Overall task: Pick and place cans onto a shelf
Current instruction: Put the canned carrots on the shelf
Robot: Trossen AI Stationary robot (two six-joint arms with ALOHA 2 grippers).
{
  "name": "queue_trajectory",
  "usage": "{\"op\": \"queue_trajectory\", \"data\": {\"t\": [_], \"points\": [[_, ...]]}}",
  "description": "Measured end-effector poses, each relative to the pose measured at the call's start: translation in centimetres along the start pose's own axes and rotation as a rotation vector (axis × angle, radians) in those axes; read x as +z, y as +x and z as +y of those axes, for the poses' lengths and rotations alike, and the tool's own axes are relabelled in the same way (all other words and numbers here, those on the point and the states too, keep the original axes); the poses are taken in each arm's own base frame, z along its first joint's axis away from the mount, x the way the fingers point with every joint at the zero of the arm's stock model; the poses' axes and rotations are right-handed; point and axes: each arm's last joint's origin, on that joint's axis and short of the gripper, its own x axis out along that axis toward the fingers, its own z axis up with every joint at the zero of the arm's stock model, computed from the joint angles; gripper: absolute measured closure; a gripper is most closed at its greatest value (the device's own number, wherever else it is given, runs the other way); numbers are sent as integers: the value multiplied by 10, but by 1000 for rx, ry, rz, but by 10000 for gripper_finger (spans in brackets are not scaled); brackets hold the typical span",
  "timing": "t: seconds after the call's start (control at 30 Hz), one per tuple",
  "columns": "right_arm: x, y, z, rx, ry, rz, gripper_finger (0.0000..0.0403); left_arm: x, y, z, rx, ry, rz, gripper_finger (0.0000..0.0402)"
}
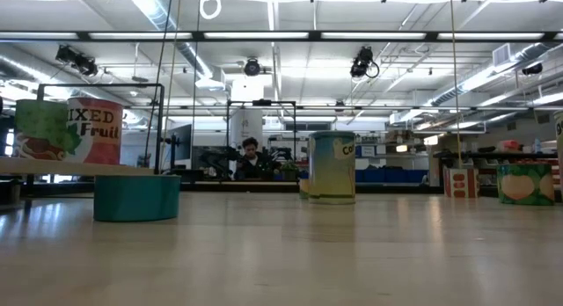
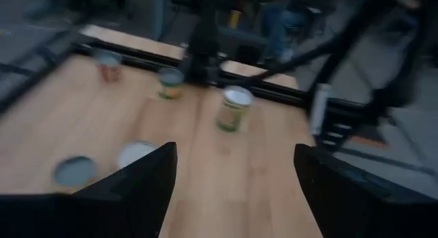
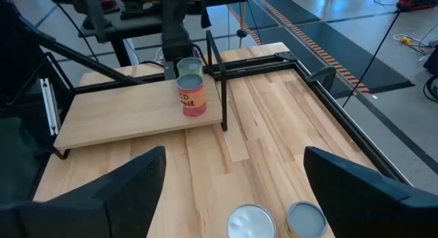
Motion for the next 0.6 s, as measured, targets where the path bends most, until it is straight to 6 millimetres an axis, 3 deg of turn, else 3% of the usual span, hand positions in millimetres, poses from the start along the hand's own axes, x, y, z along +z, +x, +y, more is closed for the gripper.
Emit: {"op": "queue_trajectory", "data": {"t": [0.27,0.4,0.6], "points": [[1,0,0,1,2,-7,50,-3,-5,-8,-290,-30,105,104],[2,0,0,4,5,-21,50,-6,-6,-7,-287,-120,159,104],[3,0,0,5,7,-28,50,-8,-5,-1,-222,-117,172,104]]}}
